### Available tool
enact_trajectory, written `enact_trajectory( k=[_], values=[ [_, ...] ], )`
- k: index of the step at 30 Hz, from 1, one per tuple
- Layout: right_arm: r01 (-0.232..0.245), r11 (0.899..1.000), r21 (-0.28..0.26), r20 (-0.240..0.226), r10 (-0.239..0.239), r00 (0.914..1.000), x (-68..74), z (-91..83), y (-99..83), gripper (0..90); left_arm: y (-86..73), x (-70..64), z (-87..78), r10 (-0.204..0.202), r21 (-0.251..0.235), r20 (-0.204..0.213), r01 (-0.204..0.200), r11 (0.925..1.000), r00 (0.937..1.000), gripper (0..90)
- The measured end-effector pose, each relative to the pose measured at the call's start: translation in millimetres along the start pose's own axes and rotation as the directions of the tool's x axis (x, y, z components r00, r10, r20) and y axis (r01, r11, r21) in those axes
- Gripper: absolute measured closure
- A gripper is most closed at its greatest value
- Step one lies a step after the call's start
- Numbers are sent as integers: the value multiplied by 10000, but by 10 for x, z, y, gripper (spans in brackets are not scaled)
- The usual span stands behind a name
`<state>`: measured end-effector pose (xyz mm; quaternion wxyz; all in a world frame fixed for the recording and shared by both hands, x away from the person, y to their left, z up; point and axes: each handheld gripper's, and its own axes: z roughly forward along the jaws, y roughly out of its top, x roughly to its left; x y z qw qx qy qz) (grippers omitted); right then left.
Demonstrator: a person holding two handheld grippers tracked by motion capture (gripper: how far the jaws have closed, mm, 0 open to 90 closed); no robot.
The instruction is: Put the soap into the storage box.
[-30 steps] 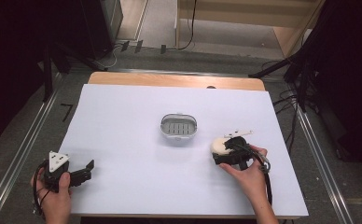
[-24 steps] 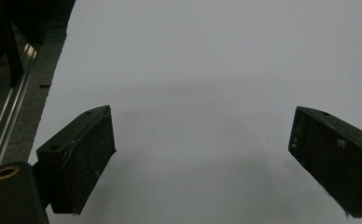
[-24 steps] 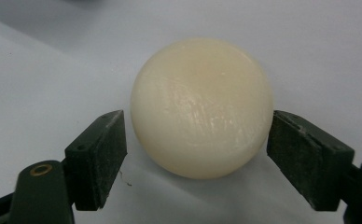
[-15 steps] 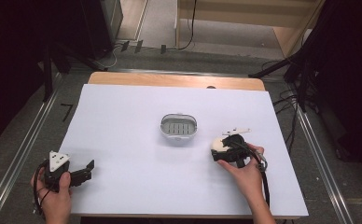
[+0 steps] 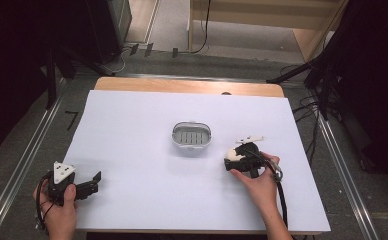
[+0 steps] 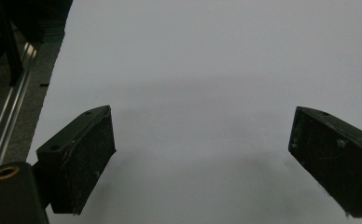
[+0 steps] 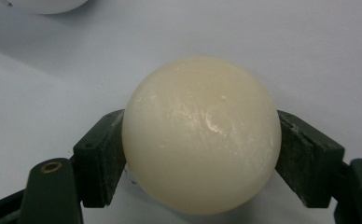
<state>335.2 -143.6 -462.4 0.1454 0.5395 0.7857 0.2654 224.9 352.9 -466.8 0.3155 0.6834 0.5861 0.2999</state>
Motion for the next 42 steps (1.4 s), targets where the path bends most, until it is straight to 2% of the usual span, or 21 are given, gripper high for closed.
enact_trajectory(
  k=[6,8,10,29,42],
  values=[
    [27,10000,32,-112,-26,9999,-5,-1,7,252,1,0,1,26,3,10,-26,10000,10000,77],
    [-164,9999,-9,-336,164,9993,-24,-4,7,253,1,0,1,31,8,17,-31,10000,10000,77],
    [-266,9996,-101,-332,263,9991,-33,-11,8,254,1,0,0,32,13,23,-32,10000,10000,77],
    [449,9978,-477,-757,-485,9960,98,-177,211,254,1,-1,0,43,25,24,-43,10000,10000,77],
    [634,9955,-702,-1009,-703,9924,179,-246,358,254,1,-1,1,46,25,38,-47,10000,10000,77]
  ],
)
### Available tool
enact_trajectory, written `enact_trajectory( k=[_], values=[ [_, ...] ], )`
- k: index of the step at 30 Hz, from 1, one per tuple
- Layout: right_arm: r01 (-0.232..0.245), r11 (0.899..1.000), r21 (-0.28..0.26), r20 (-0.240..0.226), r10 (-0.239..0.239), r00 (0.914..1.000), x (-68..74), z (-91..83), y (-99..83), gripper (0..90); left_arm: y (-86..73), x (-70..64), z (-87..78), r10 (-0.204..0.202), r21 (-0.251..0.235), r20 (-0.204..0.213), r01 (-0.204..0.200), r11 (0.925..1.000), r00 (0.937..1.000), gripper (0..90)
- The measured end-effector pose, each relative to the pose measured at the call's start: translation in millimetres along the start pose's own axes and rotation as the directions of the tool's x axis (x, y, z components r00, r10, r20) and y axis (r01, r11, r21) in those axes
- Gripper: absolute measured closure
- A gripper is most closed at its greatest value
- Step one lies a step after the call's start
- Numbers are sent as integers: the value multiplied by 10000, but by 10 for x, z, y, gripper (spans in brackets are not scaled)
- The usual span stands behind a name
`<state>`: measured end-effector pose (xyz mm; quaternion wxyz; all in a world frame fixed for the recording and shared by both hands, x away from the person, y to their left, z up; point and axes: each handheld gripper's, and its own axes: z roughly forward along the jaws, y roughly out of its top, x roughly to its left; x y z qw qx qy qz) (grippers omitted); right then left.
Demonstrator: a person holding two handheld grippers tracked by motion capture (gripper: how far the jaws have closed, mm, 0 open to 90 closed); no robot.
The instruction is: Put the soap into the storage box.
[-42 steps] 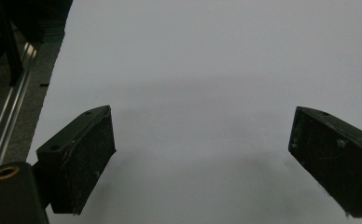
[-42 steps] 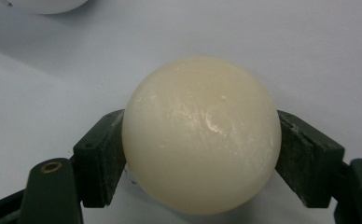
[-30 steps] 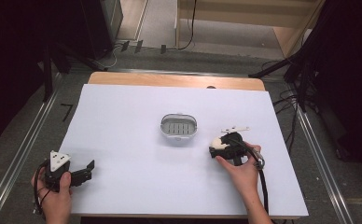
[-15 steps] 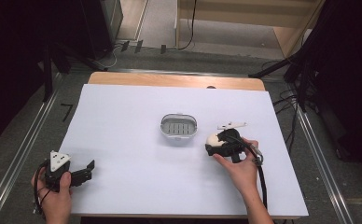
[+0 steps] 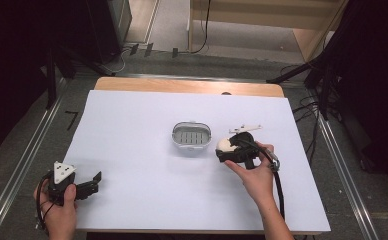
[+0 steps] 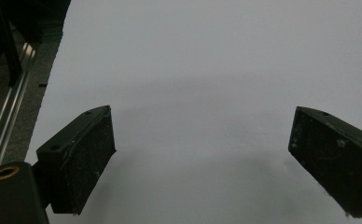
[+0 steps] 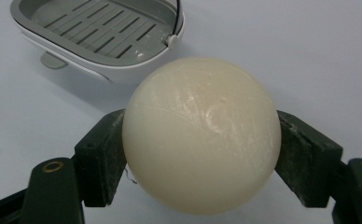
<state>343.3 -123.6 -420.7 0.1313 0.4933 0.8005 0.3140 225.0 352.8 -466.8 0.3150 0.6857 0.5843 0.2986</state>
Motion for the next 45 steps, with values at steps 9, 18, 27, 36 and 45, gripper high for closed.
enact_trajectory(
  k=[9,18,27,36,45],
  values=[
    [126,9999,-101,-148,-128,9998,71,-17,113,254,0,2,1,7,-4,21,-7,10000,10000,77],
    [238,9995,-184,-217,-242,9995,136,-24,205,254,0,3,1,8,-5,30,-8,10000,10000,77],
    [309,9992,-251,-324,-317,9990,196,-2,293,254,-1,4,2,-18,-31,20,18,10000,10000,77],
    [386,9991,-187,-388,-393,9985,241,37,353,254,-1,5,1,-59,-29,5,59,10000,10000,77],
    [426,9990,-164,-459,-433,9980,286,76,420,254,-1,7,-1,-69,-21,21,69,10000,10000,77]
  ],
)
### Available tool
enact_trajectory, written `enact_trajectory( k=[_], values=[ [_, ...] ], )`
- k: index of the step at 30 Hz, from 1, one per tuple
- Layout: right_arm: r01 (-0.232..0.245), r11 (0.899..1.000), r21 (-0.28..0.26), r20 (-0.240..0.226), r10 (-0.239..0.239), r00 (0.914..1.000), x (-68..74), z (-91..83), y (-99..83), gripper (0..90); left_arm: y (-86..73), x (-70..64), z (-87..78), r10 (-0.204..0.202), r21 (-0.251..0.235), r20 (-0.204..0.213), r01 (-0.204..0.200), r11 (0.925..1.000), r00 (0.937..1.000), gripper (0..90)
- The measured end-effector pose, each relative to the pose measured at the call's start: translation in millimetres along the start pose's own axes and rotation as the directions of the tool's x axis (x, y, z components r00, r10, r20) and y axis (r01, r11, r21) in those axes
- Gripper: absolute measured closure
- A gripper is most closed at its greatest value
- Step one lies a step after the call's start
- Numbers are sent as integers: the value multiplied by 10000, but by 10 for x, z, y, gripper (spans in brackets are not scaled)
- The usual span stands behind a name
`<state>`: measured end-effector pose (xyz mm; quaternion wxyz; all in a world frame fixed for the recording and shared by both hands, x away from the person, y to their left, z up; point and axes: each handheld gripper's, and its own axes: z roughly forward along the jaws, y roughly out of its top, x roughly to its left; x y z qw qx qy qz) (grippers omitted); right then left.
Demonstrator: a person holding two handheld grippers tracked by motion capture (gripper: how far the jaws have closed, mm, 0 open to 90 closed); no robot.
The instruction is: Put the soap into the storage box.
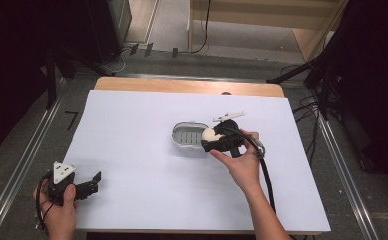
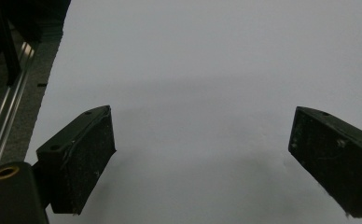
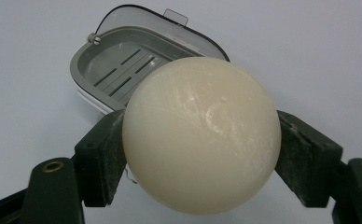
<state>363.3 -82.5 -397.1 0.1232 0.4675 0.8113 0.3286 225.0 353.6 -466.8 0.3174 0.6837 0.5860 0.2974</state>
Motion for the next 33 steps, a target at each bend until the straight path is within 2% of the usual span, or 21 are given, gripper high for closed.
enact_trajectory(
  k=[21,33],
  values=[
    [81,9999,66,-179,-80,9998,96,117,159,254,-1,1,0,-14,-19,32,14,10000,10000,77],
    [139,9998,126,-278,-135,9995,186,241,247,254,0,-1,2,38,-13,18,-38,10000,10000,77]
  ],
)
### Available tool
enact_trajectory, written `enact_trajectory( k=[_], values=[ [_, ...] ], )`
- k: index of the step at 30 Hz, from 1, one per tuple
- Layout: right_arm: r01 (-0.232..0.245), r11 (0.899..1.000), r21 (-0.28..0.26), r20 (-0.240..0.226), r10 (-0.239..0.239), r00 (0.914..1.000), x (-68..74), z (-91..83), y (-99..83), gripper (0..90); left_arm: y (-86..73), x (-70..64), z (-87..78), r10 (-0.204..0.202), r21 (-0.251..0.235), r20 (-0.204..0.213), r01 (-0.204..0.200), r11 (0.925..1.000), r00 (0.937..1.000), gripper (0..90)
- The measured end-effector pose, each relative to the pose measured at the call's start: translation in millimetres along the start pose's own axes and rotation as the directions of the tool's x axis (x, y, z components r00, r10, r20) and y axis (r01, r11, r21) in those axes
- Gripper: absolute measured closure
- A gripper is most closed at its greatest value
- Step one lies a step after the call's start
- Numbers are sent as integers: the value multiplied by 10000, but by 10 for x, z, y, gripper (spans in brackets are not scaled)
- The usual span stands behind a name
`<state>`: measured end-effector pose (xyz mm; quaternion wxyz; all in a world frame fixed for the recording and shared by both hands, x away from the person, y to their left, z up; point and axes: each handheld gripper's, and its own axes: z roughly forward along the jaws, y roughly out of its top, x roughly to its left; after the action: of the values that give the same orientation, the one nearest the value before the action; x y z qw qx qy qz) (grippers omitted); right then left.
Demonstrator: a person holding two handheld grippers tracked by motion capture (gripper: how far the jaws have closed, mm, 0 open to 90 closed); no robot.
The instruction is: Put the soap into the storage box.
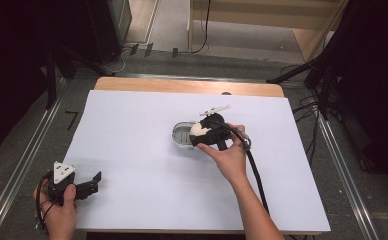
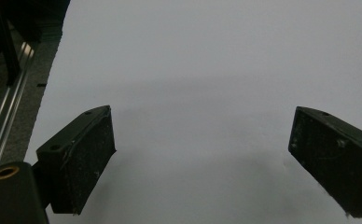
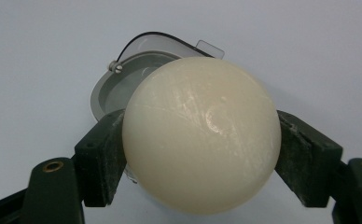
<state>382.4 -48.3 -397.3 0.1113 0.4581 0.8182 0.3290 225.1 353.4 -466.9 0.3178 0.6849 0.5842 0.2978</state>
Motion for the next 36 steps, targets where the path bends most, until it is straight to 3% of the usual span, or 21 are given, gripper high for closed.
enact_trajectory(
  k=[16,36],
  values=[
    [77,9997,248,56,-79,10000,52,149,90,254,0,0,0,10,2,1,-10,10000,10000,77],
    [-249,9984,516,94,245,9997,41,307,97,253,1,0,2,-9,19,15,9,10000,10000,77]
  ],
)
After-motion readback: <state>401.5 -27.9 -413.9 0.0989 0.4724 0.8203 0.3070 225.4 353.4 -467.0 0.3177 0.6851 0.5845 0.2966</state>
